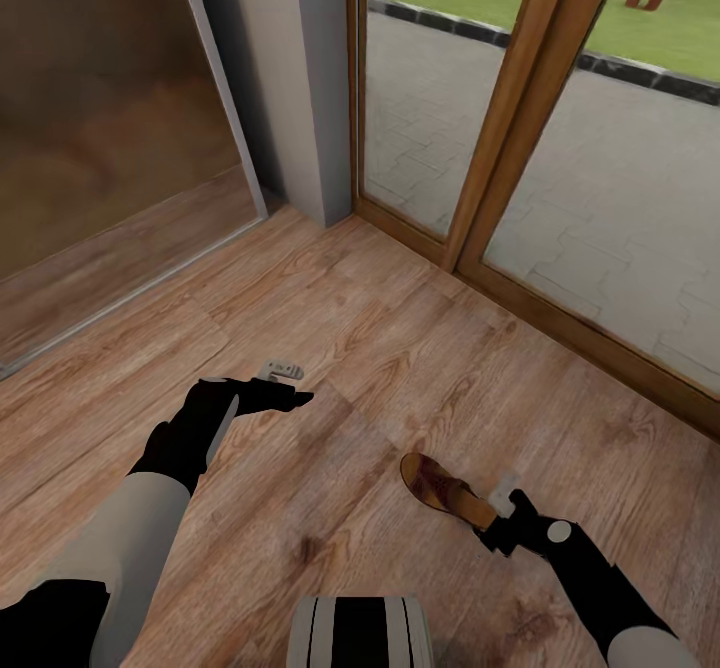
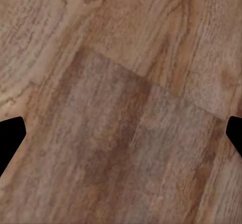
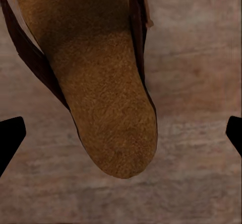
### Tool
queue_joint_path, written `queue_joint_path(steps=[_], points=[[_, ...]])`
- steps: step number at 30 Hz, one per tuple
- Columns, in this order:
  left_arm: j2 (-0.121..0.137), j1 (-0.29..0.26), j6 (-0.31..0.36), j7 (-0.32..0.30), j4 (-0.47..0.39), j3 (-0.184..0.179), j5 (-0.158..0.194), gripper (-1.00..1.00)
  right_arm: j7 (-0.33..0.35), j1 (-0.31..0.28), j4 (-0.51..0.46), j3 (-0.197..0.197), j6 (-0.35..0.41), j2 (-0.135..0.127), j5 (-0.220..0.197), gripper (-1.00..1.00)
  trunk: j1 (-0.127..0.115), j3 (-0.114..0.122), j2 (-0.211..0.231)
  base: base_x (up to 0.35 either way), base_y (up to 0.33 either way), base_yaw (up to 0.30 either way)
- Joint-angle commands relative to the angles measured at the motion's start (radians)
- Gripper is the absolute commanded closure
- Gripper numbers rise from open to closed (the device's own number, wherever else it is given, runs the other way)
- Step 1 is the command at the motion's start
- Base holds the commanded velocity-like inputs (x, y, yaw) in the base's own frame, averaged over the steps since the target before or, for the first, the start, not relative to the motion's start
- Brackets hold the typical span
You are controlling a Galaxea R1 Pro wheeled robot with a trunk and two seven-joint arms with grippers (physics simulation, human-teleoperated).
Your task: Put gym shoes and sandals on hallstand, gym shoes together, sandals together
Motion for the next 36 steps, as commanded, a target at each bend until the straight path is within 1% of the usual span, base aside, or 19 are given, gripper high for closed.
queue_joint_path(steps=[1, 4, 12, 17, 36], points=[[0.000, 0.000, 0.001, -0.007, -0.001, -0.001, -0.011, -1.00, -0.014, 0.000, 0.009, -0.003, 0.003, 0.001, 0.004, -1.00, 0.000, -0.001, 0.000, 0.000, 0.000, 0.000], [0.000, 0.000, 0.001, -0.007, 0.000, 0.000, -0.011, -1.00, -0.037, 0.000, 0.035, -0.002, 0.002, 0.001, 0.002, -1.00, 0.000, -0.001, 0.000, 0.000, 0.000, 0.000], [0.000, 0.000, 0.000, -0.007, 0.006, 0.000, -0.012, -1.00, -0.048, 0.000, 0.049, -0.001, 0.001, 0.007, -0.001, -1.00, 0.000, -0.001, 0.000, 0.000, 0.000, 0.000], [0.000, 0.000, 0.000, -0.008, 0.007, -0.001, -0.012, -1.00, -0.049, 0.000, 0.050, -0.002, 0.002, 0.010, -0.001, -1.00, 0.002, -0.024, -0.001, 0.000, 0.000, 0.000], [0.000, 0.000, 0.000, -0.007, 0.007, -0.001, -0.012, -1.00, -0.054, 0.000, 0.041, -0.006, 0.002, 0.009, -0.001, -1.00, 0.002, -0.032, -0.001, 0.000, 0.000, 0.000]])
